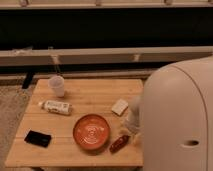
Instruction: Drag the pepper across the table
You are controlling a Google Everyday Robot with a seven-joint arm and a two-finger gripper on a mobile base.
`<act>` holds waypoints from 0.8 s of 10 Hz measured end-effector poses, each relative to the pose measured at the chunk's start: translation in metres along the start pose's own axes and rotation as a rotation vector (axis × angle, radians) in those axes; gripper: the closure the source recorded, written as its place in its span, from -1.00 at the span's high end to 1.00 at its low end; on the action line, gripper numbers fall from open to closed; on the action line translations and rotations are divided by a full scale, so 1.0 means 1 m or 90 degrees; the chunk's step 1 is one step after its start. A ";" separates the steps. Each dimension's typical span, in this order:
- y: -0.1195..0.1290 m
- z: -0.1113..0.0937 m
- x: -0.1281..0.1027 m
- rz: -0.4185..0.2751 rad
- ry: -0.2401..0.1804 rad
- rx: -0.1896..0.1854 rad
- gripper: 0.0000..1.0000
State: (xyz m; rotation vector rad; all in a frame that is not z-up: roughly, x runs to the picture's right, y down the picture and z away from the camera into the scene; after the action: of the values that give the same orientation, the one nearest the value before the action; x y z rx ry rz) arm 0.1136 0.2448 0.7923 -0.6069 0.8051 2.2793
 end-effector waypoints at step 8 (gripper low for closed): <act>0.006 0.009 -0.004 -0.022 0.023 0.015 -0.13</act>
State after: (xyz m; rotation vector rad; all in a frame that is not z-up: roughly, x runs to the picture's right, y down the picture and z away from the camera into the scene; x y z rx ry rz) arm 0.1101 0.2459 0.8031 -0.6479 0.8310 2.2301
